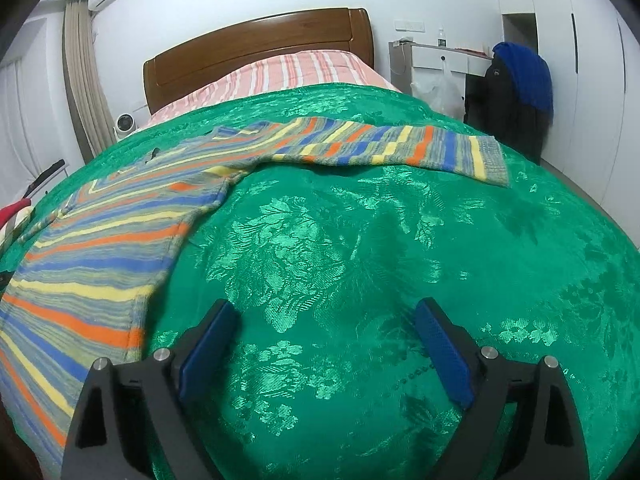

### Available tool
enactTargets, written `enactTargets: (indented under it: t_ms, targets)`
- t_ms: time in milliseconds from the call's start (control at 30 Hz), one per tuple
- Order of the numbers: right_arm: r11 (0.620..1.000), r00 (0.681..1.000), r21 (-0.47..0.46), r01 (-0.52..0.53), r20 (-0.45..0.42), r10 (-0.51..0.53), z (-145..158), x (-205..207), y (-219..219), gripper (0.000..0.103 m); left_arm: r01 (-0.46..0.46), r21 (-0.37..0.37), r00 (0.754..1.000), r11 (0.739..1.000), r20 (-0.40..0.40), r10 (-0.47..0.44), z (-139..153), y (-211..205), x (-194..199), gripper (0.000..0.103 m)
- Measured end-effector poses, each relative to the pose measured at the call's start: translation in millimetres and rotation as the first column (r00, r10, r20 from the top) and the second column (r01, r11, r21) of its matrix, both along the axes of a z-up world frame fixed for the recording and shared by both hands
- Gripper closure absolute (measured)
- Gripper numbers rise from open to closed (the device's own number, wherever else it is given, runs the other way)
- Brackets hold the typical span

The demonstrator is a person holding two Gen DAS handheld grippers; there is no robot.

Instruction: Fold small clothes

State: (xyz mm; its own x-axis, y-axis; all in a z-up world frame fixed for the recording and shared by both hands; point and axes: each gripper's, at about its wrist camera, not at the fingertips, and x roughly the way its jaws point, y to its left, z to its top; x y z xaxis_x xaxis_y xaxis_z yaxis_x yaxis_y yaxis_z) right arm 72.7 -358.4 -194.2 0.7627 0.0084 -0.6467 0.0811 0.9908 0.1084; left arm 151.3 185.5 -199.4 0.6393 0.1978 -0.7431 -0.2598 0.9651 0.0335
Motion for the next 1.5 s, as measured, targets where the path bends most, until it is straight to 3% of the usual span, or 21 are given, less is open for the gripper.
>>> enactTargets:
  t_ms: [100, 1500]
  targets:
    - [1.0, 1.0, -0.001, 0.0, 0.0, 0.0, 0.1, -0.1, 0.1, 0.012, 0.013, 0.024, 1.0, 1.0, -0.005, -0.013, 0.0, -3.9, -1.2, 0.0]
    - [1.0, 1.0, -0.012, 0.007, -0.004, -0.007, -0.4, -1.5, -1.0, 0.012, 0.021, 0.018, 1.0, 1.0, 0.008, -0.021, -2.7, -6.3, -6.9, 0.001]
